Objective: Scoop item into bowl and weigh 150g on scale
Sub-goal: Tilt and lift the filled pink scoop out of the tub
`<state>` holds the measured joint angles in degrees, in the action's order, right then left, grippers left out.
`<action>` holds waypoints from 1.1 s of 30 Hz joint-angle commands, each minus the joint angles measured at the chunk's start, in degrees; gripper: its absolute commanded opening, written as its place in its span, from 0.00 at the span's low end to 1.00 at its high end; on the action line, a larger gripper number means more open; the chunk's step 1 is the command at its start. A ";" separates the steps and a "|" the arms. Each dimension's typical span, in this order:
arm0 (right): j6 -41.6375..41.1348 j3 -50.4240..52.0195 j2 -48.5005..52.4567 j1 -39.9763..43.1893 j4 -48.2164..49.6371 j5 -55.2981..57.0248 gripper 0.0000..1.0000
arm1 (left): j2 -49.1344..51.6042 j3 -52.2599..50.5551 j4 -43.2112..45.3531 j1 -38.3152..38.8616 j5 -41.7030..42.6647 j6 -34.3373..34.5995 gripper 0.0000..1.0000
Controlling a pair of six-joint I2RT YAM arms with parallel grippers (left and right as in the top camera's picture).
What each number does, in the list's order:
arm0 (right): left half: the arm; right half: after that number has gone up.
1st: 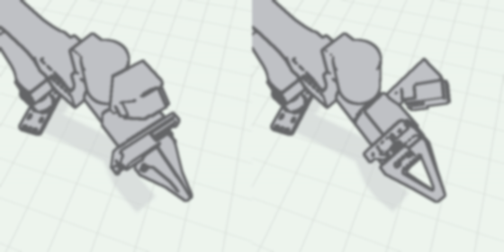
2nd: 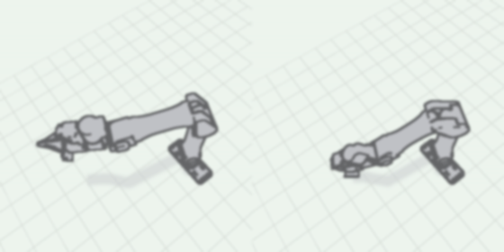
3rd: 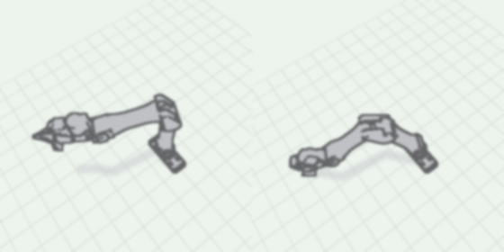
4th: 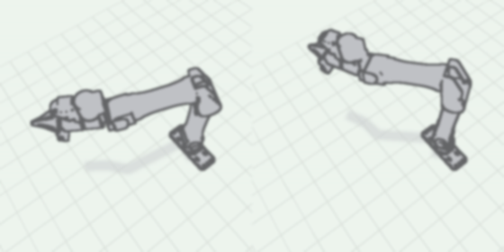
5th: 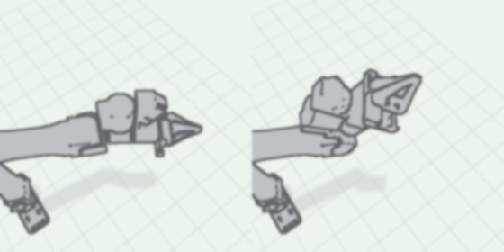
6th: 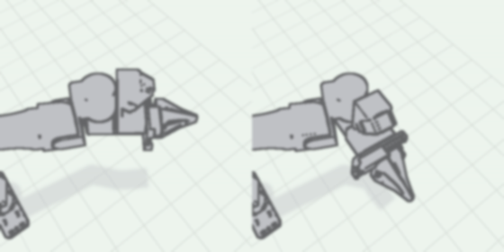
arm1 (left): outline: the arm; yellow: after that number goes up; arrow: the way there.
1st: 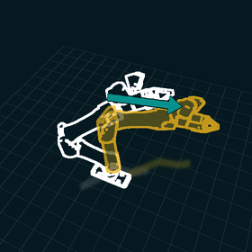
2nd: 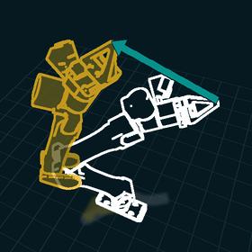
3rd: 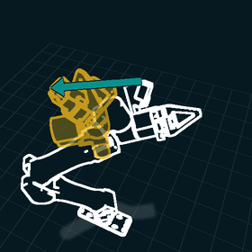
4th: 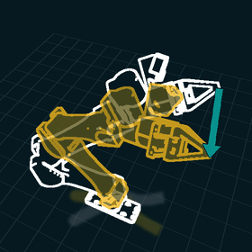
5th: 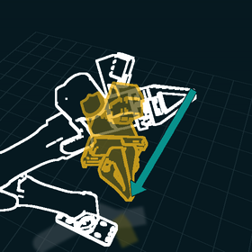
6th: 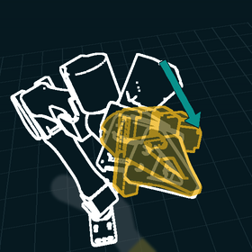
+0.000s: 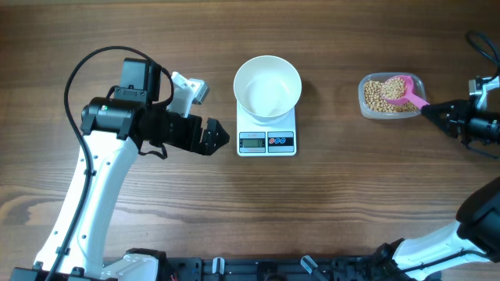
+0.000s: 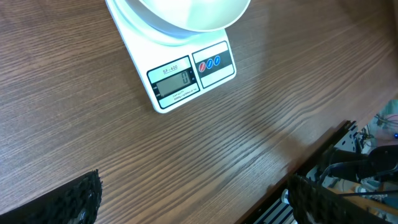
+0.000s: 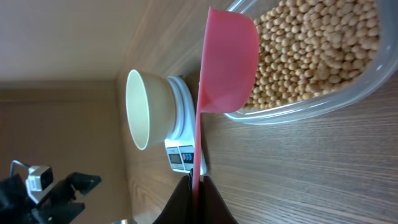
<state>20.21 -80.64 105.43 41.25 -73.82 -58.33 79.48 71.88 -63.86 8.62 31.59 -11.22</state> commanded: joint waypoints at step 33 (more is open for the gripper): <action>16.50 -1.84 -0.50 -10.43 -15.63 -16.81 0.04 | -0.57 -0.31 -0.02 0.26 1.31 0.11 1.00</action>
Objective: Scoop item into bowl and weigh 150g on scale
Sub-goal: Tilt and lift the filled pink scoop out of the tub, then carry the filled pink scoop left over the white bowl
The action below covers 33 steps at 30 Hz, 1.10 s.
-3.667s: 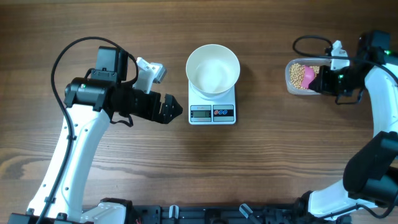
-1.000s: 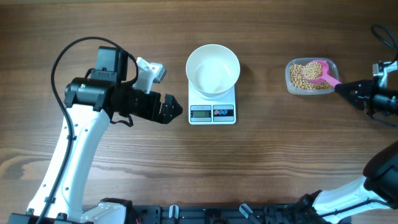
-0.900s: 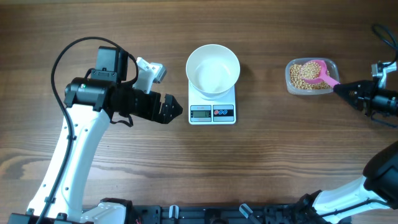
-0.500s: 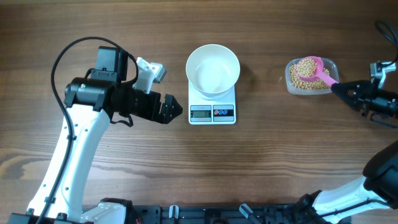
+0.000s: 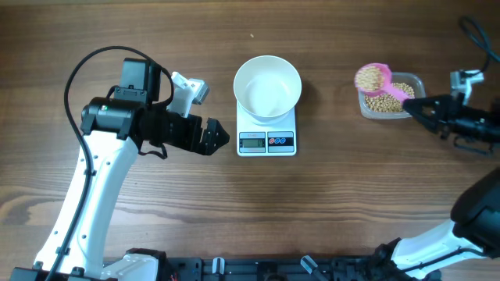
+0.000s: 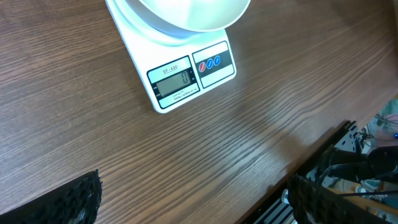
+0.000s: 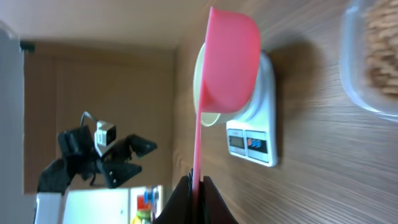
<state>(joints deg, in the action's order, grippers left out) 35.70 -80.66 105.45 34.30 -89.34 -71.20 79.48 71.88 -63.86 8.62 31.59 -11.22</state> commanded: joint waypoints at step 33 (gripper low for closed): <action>-40.17 -7.91 -1.29 -39.28 36.22 26.80 0.05 | -0.57 -0.31 0.00 0.26 1.31 0.11 1.00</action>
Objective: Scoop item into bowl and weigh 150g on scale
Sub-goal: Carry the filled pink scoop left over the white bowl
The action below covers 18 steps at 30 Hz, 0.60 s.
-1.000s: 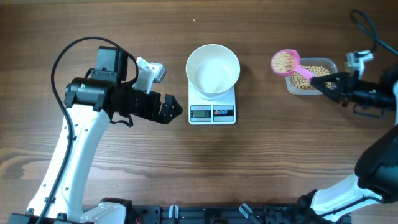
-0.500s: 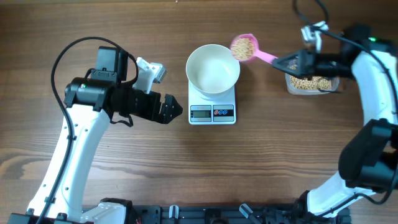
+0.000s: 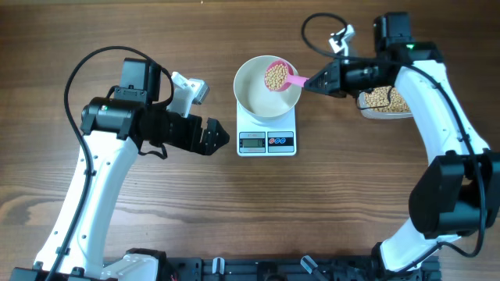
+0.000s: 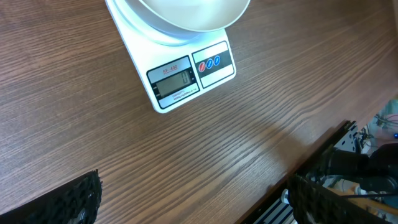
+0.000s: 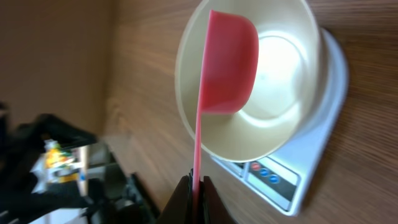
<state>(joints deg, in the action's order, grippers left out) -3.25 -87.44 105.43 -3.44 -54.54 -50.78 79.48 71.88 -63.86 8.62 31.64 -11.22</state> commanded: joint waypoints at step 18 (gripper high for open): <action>4.28 -2.25 -7.17 -12.90 5.18 27.02 0.04 | -0.57 -0.31 0.00 0.26 1.27 0.11 1.00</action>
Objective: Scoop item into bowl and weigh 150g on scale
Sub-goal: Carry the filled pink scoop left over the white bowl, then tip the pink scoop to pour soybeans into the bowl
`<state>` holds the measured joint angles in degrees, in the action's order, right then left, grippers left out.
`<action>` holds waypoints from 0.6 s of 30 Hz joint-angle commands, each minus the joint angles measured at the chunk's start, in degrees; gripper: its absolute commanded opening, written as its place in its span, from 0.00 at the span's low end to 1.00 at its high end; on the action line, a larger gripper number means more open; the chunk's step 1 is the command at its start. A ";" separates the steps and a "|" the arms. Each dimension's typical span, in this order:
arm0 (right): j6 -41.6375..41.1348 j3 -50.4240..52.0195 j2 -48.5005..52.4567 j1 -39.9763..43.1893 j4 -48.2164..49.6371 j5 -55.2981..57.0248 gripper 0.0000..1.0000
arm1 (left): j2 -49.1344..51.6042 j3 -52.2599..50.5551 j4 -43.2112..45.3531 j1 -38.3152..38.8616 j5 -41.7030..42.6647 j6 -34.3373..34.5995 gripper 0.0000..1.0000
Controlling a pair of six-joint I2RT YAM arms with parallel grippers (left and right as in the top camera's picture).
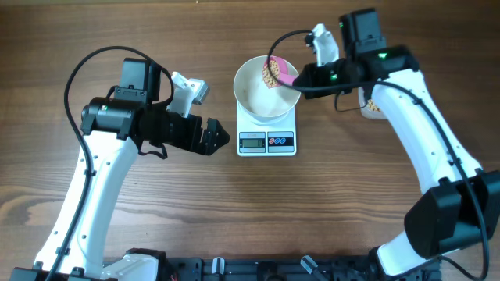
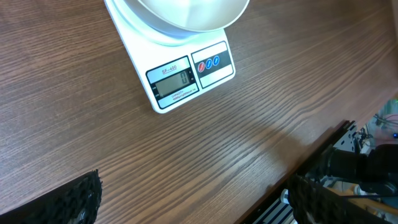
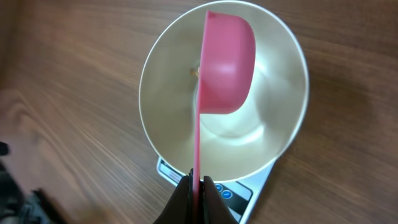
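Note:
A white bowl [image 1: 258, 101] stands on the white scale [image 1: 266, 142] at mid-table. My right gripper [image 1: 303, 78] is shut on the handle of a pink scoop [image 1: 283, 72], which is tipped on its side over the bowl with tan beans [image 1: 271, 73] spilling from it. The right wrist view shows the scoop [image 3: 225, 65] above the bowl [image 3: 168, 118] with the gripper [image 3: 196, 186] clamped on its handle. My left gripper [image 1: 209, 136] stands open, left of the scale, its fingers [image 2: 81, 196] wide apart. The scale display [image 2: 173, 81] is readable in that view.
The clear container of beans [image 1: 373, 105] sits to the right of the scale, mostly hidden under my right arm. A cable loops above the right arm. The table's front edge, with equipment below it, shows in the left wrist view.
The scoop was level over the bowl with its beans inside. Now it is rolled onto its side and beans are falling out. The right arm has shifted left. The left arm is unchanged.
My right gripper first held the scoop dipped in the bean container at the far right. Then the scoop was raised, full of beans, beside the container. Then it hung level over the bowl, and now it is tipped there. The left gripper stayed open by the scale.

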<state>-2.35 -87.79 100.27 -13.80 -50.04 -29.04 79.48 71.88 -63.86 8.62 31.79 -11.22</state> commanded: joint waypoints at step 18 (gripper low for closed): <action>7.43 -1.90 -6.71 -6.34 0.66 15.82 0.04 | -0.57 -0.31 0.00 0.26 1.11 0.11 1.00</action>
<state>2.87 -87.90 95.96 -19.38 -49.21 -15.64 79.48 71.88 -63.86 8.62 31.79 -11.22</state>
